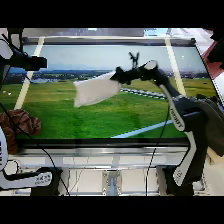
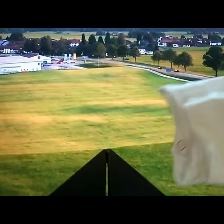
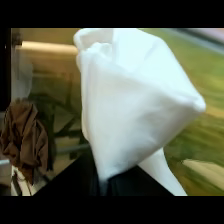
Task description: Fold the shirts.
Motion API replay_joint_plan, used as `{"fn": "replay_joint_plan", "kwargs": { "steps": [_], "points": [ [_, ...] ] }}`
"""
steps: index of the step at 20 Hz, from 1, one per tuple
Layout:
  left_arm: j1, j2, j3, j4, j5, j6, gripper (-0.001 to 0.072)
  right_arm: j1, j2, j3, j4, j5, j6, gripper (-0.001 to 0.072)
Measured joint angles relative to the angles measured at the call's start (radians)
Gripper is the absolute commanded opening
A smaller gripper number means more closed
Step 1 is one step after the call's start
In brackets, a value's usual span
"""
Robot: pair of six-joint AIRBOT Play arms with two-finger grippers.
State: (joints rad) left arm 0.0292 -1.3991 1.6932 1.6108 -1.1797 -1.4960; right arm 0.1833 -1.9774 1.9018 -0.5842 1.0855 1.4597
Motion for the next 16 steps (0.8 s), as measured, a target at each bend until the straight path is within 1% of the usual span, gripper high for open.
{"fn": "replay_joint_plan", "kwargs": {
  "steps": [4,8,12,16],
  "points": [
    [0.0,0.0,0.0,-0.009,0.0,0.0,0.001,-0.193,0.181,0.0,-0.243,0.074,0.109,0.0029],
    [0.0,0.0,0.0,-0.048,0.0,0.0,0.0009,-0.409,0.342,0.0,-0.506,0.225,0.196,0.0029],
    [0.0,0.0,0.0,-0.096,-0.015,0.0,0.001,-0.637,0.453,0.0,-0.767,0.425,0.224,0.0029],
    [0.0,0.0,0.0,-0.144,-0.051,0.0,0.001,-0.87,0.509,-0.012,-0.968,0.594,0.196,0.0029]
  ]
}}
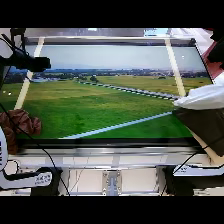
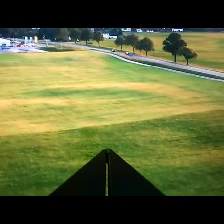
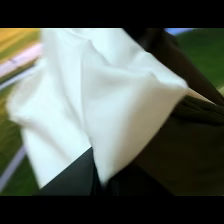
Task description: Fold the shirts.
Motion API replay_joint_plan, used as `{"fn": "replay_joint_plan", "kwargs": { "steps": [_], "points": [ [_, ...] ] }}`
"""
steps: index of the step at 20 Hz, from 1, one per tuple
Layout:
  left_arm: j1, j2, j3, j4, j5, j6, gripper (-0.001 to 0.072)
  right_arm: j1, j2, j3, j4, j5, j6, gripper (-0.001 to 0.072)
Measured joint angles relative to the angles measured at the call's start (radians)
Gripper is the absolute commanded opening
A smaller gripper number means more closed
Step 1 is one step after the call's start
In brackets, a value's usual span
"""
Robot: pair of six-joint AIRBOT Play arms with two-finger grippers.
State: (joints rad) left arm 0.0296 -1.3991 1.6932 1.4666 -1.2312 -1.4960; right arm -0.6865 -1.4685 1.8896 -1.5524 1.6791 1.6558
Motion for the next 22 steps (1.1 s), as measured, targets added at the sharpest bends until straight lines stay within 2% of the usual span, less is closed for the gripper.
{"fn": "replay_joint_plan", "kwargs": {
  "steps": [4,8,9,11,12,16,18,22],
  "points": [
    [0.0,0.0,0.0,-0.074,-0.02,0.0,0.0011,-0.176,0.02,-0.097,-0.162,0.09,-0.058,0.003],
    [-0.009,0.0,0.0,-0.15,-0.025,0.0,0.001,-0.25,0.025,-0.286,-0.221,0.102,-0.095,0.0033],
    [-0.013,0.0,0.0,-0.16,-0.026,0.0,0.001,-0.257,0.025,-0.337,-0.226,0.097,-0.1,0.0075],
    [-0.023,0.0,0.0,-0.173,-0.026,0.0,0.0011,-0.268,0.027,-0.439,-0.243,0.085,-0.107,0.0382],
    [-0.027,0.0,0.0,-0.177,-0.026,-0.001,0.001,-0.27,0.027,-0.477,-0.246,0.086,-0.109,0.0493],
    [-0.045,0.0,0.0,-0.186,-0.027,-0.002,0.0011,-0.274,0.044,-0.557,-0.245,0.13,-0.099,0.0497],
    [-0.05,0.0,0.0,-0.186,-0.028,-0.004,0.001,-0.267,0.072,-0.551,-0.193,0.14,-0.082,0.0496],
    [-0.054,0.0,0.0,-0.184,-0.033,0.0,0.0011,-0.222,0.132,-0.46,0.11,0.112,-0.064,0.0494]
  ]
}}
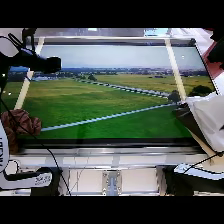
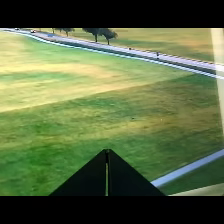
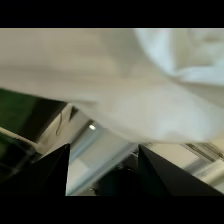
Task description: Fold the shirts.
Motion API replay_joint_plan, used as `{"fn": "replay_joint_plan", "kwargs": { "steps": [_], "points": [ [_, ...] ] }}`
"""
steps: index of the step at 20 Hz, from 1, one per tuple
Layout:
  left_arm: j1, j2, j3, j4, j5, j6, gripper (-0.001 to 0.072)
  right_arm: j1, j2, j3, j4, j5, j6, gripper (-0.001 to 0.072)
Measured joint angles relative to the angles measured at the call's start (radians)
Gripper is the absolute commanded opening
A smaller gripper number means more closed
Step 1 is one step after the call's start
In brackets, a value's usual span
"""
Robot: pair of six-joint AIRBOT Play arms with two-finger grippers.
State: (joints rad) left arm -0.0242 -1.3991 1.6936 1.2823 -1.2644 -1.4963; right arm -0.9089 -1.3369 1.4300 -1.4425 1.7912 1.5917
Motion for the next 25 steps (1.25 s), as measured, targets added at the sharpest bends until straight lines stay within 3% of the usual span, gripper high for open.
{"fn": "replay_joint_plan", "kwargs": {
  "steps": [2,5,8,11,16,20,25],
  "points": [
    [-0.001,0.0,0.0,0.0,0.0,0.0,0.0011,0.058,0.031,0.032,0.233,-0.073,-0.015,0.0482],
    [-0.002,0.0,-0.002,-0.009,0.008,0.0,0.0011,0.239,0.061,0.053,0.522,-0.228,-0.119,0.0482],
    [-0.008,0.0,-0.013,-0.023,0.025,0.005,0.0011,0.517,0.07,0.054,0.569,-0.434,-0.225,0.0482],
    [-0.029,0.0,-0.05,-0.031,0.035,0.024,0.0011,0.829,0.073,0.025,0.428,-0.698,-0.286,0.0482],
    [-0.092,0.0,-0.143,-0.036,0.097,0.044,0.0011,1.189,0.072,-0.069,0.039,-1.06,-0.322,0.0453],
    [-0.117,-0.001,-0.169,-0.05,0.117,0.048,0.0011,1.277,0.072,-0.136,-0.177,-1.152,-0.33,0.0448],
    [-0.125,-0.001,-0.178,-0.058,0.058,0.049,0.001,1.302,0.072,-0.159,-0.268,-1.17,-0.333,0.0448]
  ]
}}
